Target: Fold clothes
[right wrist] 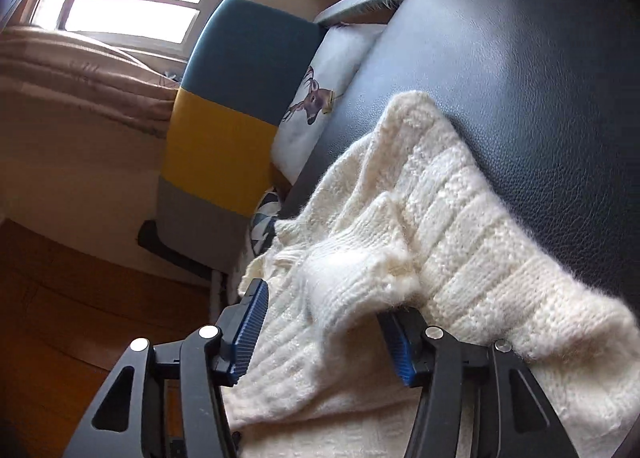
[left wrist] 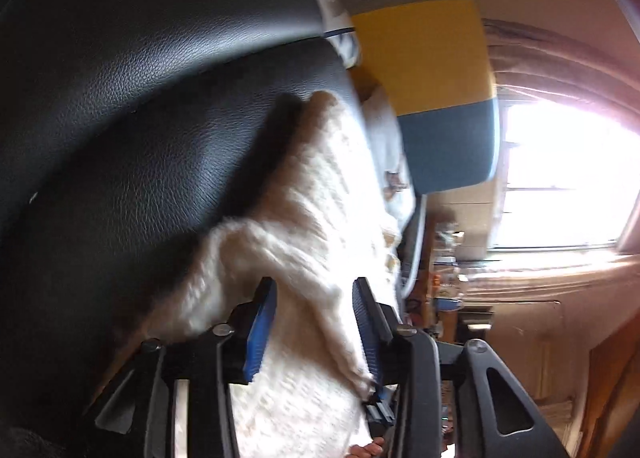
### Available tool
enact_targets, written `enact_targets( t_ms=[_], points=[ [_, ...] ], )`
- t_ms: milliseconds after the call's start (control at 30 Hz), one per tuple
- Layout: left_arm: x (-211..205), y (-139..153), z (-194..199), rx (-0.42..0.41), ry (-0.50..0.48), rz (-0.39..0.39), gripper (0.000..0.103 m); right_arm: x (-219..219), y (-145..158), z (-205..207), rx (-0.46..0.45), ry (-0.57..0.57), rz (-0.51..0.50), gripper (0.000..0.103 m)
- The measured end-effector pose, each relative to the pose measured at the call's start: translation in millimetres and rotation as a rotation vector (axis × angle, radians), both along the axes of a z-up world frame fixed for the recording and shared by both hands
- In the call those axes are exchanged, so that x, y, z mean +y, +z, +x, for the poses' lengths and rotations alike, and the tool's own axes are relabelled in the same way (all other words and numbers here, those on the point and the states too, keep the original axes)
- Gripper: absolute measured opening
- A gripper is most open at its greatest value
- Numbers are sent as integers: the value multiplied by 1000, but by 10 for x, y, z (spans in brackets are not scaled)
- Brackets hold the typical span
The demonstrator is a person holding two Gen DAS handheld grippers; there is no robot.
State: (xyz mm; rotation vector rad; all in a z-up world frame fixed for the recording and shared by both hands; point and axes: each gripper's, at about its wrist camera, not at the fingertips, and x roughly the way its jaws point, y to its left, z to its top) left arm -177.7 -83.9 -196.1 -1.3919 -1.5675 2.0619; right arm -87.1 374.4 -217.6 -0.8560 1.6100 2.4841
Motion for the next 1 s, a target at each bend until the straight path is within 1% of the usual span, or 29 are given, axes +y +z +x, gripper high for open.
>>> enact_targets(
  t_ms=[33, 67, 100, 133, 167, 200, 267, 367, 400, 467, 500, 567, 600, 633, 667, 700, 733, 800, 833, 867, 900, 967, 1000],
  points=[
    [4, -28, -26, -14, 3, -33, 19, -32, 49, -25, -27, 4, 67, 45],
    [13, -32, -40, -13, -14, -61, 12, -62, 100, -48, -52, 9, 133, 28],
    [26, -9, -44, -1, -33, -100, 9, -83, 164, -64, -61, 20, 199, 12],
    [47, 39, -60, 17, -53, -156, 7, -114, 278, -49, -54, 27, 287, 10],
    [69, 86, -75, 34, -72, -210, 7, -145, 424, 15, -23, 33, 389, 10],
    [106, 122, -71, 38, -91, -242, 6, -185, 546, 52, 4, 39, 482, 10],
    [165, 185, -51, 49, -120, -296, 6, -172, 529, 14, -36, 70, 522, 10],
    [226, 267, -29, 63, -153, -361, 6, -86, 198, -37, -168, 96, 490, 10],
    [236, 279, -33, 62, -159, -373, 6, -45, 89, -21, -174, 92, 454, 9],
    [260, 286, -17, 63, -175, -394, 6, 13, 57, 39, -153, 70, 406, 9],
    [269, 276, 36, 64, -183, -394, 6, 35, 58, 54, -150, 65, 388, 10],
    [243, 265, 69, 58, -201, -335, 8, 73, 79, 75, -152, 69, 365, 15],
    [155, 226, 124, 50, -204, -299, 9, 92, 124, 98, -151, 58, 369, 20],
    [79, 215, 189, 50, -205, -279, 9, 112, 169, 122, -150, 46, 372, 23],
    [-5, 236, 265, 60, -202, -270, 9, 129, 220, 150, -149, 34, 380, 35],
    [-108, 245, 371, 79, -194, -269, 9, 131, 320, 210, -144, 17, 419, 41],
    [-170, 286, 426, 108, -180, -278, 10, 117, 421, 260, -138, 1, 473, 52],
    [-290, 369, 531, 166, -153, -297, 10, 35, 627, 305, -113, 0, 578, 54],
    [-297, 425, 504, 197, -149, -302, 11, -19, 726, 311, -95, 13, 618, 54],
    [-304, 482, 478, 227, -146, -307, 11, -101, 786, 265, -77, 51, 639, 57],
    [-307, 536, 448, 256, -143, -311, 12, -236, 817, 181, -71, 104, 674, 61],
    [-207, 589, 301, 285, -159, -290, 12, -507, 875, 11, -59, 210, 744, 62],
    [-98, 615, 205, 299, -174, -298, 12, -655, 862, -84, -57, 262, 770, 62]
  ],
)
